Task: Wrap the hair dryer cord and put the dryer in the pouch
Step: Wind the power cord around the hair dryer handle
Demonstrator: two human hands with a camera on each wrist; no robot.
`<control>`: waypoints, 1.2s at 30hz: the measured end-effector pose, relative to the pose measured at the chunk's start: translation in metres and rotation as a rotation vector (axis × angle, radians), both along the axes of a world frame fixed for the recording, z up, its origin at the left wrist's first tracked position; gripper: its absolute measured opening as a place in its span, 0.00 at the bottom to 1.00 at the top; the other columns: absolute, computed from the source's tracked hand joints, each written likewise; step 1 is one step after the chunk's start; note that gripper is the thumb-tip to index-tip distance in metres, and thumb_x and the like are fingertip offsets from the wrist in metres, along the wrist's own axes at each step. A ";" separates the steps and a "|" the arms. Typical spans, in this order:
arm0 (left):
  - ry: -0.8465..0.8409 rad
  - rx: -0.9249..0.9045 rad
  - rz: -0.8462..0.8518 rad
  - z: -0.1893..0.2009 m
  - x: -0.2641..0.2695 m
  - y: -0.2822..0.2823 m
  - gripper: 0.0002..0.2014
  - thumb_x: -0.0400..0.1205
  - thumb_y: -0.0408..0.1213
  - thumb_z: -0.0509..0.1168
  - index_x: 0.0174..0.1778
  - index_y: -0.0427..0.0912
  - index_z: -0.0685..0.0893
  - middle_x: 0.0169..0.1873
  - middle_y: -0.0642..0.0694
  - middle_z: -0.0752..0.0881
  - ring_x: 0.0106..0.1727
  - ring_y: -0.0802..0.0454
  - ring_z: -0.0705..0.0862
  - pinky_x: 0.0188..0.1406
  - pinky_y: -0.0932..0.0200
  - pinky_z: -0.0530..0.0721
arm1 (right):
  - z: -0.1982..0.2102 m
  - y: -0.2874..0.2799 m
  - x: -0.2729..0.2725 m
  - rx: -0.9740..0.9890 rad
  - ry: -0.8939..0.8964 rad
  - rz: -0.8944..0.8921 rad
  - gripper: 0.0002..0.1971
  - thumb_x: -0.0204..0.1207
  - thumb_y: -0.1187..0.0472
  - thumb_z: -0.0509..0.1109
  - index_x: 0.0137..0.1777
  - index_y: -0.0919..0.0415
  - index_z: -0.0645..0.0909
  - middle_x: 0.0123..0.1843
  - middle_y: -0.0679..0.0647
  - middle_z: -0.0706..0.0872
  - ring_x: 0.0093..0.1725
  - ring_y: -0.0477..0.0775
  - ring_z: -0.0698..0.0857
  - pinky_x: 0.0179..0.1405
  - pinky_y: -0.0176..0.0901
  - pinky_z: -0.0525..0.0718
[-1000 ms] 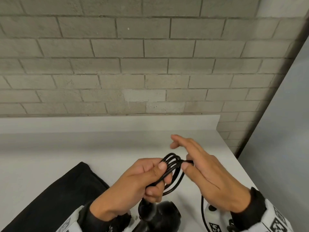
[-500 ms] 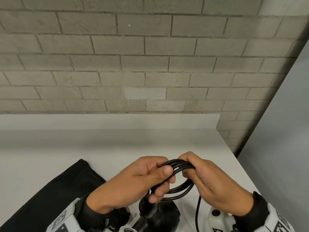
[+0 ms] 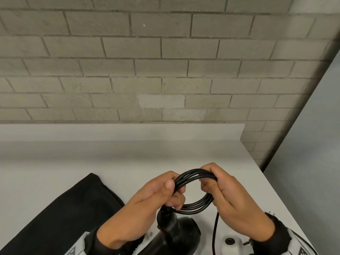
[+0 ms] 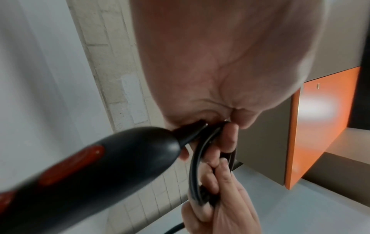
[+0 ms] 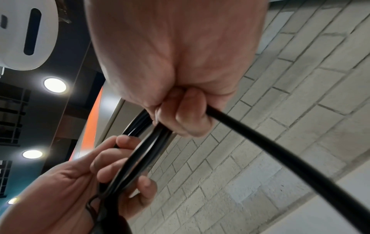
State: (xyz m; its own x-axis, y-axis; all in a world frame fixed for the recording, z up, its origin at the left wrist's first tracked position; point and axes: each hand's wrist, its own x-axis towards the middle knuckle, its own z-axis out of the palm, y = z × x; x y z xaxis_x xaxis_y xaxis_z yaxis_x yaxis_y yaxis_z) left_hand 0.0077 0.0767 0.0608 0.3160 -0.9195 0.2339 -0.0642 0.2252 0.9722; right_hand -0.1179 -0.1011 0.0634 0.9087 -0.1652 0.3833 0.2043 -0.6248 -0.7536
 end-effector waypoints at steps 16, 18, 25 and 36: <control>-0.075 0.094 0.080 0.006 -0.002 -0.006 0.13 0.83 0.52 0.59 0.38 0.49 0.80 0.27 0.57 0.73 0.32 0.55 0.71 0.38 0.64 0.73 | 0.049 -0.019 -0.016 -0.352 -0.309 -0.039 0.08 0.80 0.58 0.69 0.51 0.59 0.88 0.41 0.37 0.84 0.39 0.35 0.80 0.41 0.28 0.77; -0.083 0.105 0.015 0.010 -0.006 -0.007 0.13 0.85 0.48 0.58 0.38 0.48 0.79 0.28 0.58 0.73 0.33 0.55 0.70 0.38 0.63 0.72 | 0.054 -0.018 -0.008 -0.366 -0.369 -0.041 0.08 0.78 0.59 0.71 0.50 0.62 0.89 0.40 0.41 0.85 0.39 0.37 0.79 0.42 0.30 0.77; -0.123 0.083 -0.096 0.013 -0.013 -0.005 0.16 0.89 0.52 0.55 0.41 0.47 0.76 0.35 0.57 0.74 0.37 0.56 0.73 0.42 0.64 0.74 | 0.041 -0.009 0.022 -0.147 -0.332 -0.056 0.02 0.76 0.59 0.76 0.46 0.55 0.90 0.44 0.44 0.87 0.31 0.52 0.78 0.31 0.43 0.78; -0.140 -0.026 0.031 0.003 -0.013 -0.001 0.17 0.83 0.62 0.59 0.42 0.53 0.76 0.33 0.57 0.72 0.35 0.55 0.70 0.39 0.57 0.72 | 0.017 -0.010 0.001 0.213 0.067 0.197 0.26 0.74 0.35 0.69 0.60 0.55 0.87 0.56 0.53 0.88 0.58 0.58 0.86 0.61 0.57 0.82</control>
State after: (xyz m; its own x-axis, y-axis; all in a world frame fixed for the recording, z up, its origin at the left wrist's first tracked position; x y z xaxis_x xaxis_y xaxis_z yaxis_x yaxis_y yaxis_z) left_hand -0.0050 0.0757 0.0637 0.3070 -0.9027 0.3014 -0.2065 0.2460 0.9470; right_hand -0.1168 -0.1109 0.0803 0.9534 -0.0536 0.2970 0.2513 -0.4041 -0.8795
